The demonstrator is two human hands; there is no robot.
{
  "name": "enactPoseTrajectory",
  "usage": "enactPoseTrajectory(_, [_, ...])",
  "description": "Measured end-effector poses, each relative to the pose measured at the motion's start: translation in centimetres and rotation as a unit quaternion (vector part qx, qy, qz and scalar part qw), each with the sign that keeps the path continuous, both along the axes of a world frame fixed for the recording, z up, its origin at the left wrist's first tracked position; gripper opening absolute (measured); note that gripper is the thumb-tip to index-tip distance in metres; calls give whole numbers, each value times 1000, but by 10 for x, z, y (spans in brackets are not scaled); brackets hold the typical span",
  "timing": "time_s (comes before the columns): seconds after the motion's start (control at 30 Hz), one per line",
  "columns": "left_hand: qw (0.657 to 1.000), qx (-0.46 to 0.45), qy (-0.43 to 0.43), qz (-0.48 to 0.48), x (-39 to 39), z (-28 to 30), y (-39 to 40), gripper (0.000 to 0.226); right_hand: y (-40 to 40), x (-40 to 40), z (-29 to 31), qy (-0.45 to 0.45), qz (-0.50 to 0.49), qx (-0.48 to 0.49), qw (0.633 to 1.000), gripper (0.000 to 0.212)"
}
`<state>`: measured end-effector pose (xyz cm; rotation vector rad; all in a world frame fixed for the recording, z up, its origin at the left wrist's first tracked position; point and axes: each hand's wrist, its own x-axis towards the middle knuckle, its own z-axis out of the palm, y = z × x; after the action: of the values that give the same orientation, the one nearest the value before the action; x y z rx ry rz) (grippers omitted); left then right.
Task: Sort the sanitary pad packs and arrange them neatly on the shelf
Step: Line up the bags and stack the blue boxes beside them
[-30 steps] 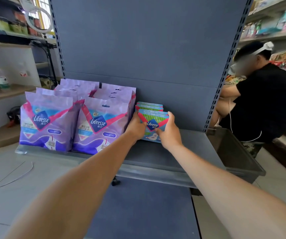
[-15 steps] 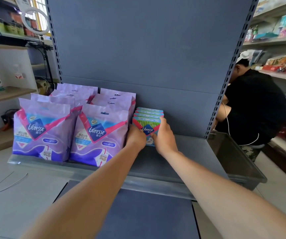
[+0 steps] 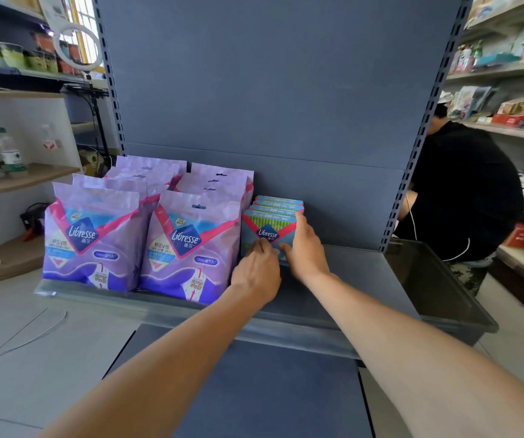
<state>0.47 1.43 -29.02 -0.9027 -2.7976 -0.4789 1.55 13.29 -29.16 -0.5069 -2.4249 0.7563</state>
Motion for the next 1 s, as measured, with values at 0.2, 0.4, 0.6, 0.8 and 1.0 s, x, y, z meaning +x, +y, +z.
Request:
enactPoseTrajectory(0.2, [999, -15, -14, -35, 5, 6, -14, 48, 1, 17, 8, -30, 33, -20, 999, 82])
enactPoseTrajectory(0.4, [994, -60, -12, -91, 26, 15, -31, 51, -7, 71, 10, -99, 7, 107, 989, 57])
enactPoseTrajectory(0.6, [990, -121, 20, -76, 63, 38, -44, 59, -11, 126, 29, -232, 25, 207, 950, 48])
enactPoseTrajectory(0.8, [983, -167, -15, -77, 102, 54, -50, 54, -27, 171, 40, -258, 48, 245, 933, 48])
enactPoseTrajectory(1.0, [983, -124, 2, -133, 144, 22, -54, 53, -36, 214, 4, -167, 38, 247, 954, 44])
